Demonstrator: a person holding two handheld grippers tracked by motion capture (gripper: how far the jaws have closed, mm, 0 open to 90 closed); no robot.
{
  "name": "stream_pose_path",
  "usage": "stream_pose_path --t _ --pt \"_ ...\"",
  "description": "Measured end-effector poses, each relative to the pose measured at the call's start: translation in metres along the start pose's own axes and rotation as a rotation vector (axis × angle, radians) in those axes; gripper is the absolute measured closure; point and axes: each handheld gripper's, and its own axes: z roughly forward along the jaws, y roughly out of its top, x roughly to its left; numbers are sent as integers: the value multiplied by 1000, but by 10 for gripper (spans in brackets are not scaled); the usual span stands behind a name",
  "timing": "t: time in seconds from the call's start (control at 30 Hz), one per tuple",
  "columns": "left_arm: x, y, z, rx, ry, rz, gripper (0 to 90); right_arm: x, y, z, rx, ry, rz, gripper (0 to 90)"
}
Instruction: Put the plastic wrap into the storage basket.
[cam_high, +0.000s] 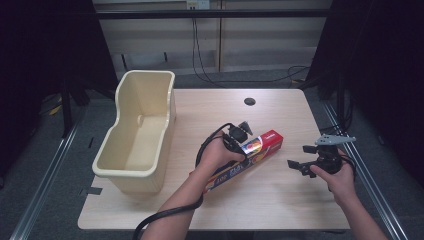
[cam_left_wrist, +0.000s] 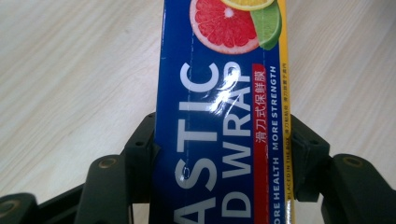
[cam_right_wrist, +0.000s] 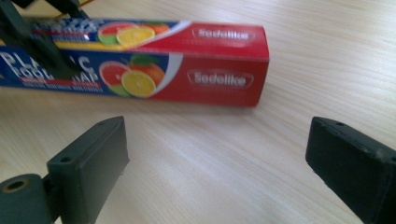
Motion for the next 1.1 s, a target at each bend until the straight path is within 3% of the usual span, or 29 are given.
stream_pose_path --t 0.17,0.37,0.4,0.5,0.53,0.63,0.73,1.1 --pt "2 -3 -24 -22 -21 -57 407 2 0 -1 -7 3 -5 46" --pt "5 -5 -58 -18 6 -110 407 3 0 1 1 10 -7 39" --pt "6 -7 -68 -29 4 -136 406 4 0 1 8 17 -13 39" --pt "8 -8 -78 -31 12 -165 407 5 0 2 9 16 -17 39" --pt "9 -10 -88 -25 18 -173 407 5 1 2 7 18 -15 39" --pt "10 -11 -97 -25 26 -182 407 4 1 2 5 14 -17 38" --pt "13 -14 -111 -36 7 -205 407 5 1 2 6 29 -21 34" --pt "18 -22 -159 -61 41 -271 407 7 1 3 7 41 -32 24"
